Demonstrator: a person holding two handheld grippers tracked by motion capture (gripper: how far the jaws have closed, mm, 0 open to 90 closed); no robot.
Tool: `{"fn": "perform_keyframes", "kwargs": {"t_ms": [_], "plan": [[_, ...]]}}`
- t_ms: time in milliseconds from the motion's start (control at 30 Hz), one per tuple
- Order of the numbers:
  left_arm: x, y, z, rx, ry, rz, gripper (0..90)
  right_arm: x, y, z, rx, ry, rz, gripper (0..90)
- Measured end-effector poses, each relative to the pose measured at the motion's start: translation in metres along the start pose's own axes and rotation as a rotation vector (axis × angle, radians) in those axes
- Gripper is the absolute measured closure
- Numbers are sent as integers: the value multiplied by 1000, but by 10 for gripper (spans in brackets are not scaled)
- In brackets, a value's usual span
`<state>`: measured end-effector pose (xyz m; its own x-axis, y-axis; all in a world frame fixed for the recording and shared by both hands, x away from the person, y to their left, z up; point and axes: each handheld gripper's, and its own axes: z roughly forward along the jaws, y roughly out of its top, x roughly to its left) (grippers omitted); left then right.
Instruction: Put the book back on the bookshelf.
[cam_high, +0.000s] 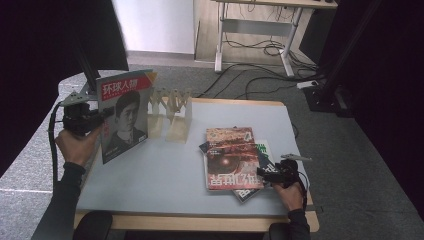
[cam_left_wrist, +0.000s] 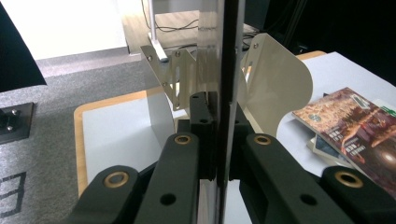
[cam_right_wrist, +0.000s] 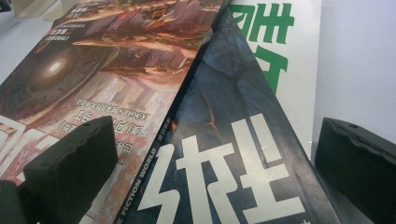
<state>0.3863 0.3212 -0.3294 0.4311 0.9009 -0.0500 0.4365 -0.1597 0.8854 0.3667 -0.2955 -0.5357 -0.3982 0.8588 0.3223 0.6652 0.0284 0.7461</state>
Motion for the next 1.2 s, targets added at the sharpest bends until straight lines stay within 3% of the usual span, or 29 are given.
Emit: {"fn": "perform_keyframes", "kwargs": {"t_ms": [367,900,1200], "plan": [[2,8,27,0,20,3,868,0,0,0,1,4,5,0],[5,9,70,-69,31,20,867,-1,-1,0,-5,8,9,0],[10,-3,68,-68,8,7,864,-1,-1,0,-7,11,8,0]]}}
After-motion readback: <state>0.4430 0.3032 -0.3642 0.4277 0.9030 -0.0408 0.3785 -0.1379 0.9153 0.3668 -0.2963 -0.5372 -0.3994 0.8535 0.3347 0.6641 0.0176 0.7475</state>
